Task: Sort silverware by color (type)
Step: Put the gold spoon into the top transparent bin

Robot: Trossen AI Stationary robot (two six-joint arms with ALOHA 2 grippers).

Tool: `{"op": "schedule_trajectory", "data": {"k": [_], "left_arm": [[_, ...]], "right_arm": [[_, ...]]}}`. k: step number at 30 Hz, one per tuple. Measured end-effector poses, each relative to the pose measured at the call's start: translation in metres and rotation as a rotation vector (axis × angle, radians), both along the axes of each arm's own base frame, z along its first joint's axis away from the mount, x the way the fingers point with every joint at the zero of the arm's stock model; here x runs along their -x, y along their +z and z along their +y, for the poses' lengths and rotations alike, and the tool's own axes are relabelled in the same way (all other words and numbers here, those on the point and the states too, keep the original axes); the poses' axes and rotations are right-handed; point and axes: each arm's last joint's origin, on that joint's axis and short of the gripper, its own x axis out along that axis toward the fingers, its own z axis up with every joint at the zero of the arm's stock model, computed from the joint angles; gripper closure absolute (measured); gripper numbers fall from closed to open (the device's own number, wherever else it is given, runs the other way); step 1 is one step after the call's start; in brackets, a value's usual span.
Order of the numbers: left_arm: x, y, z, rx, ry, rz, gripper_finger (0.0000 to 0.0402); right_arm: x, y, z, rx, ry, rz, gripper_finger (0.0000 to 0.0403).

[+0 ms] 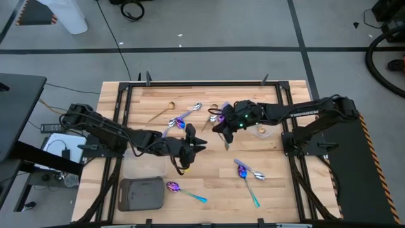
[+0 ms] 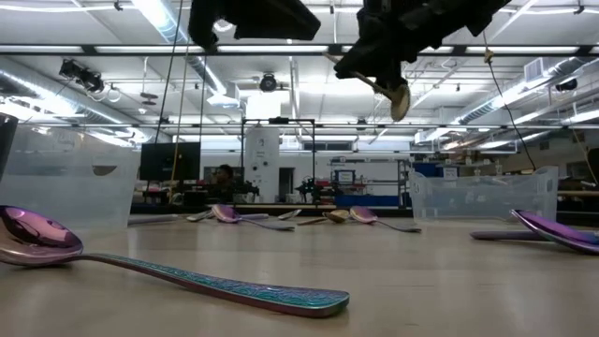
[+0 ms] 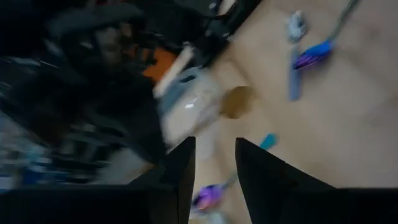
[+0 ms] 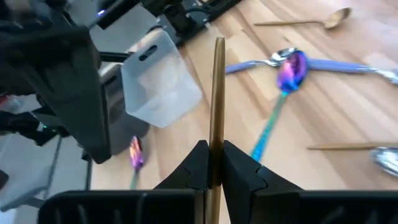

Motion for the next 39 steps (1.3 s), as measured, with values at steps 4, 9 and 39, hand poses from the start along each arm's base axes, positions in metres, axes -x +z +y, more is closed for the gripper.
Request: {"op": "schedule_trajectory", "data": {"k": [4,9,39], "left_arm": [[0.002,-0.003,0.006,0.148,-0.044,0.05,0.0281],[0.003,-0.004,0.016,0.3,-0.096,0.097,0.0281],[0.074,0.009,0.062,0.522,-0.116,0.055,0.0281]], "right_arm": [[0.016,0.004,-0.006,0.027,-0.025,0.073,0.0366],[0.038,0.002,-0.014,0.085,-0.101,0.221,0.0365],[0.09,-0.013,-0.062,0.292,-0.42,0.68,0.0365]]}}
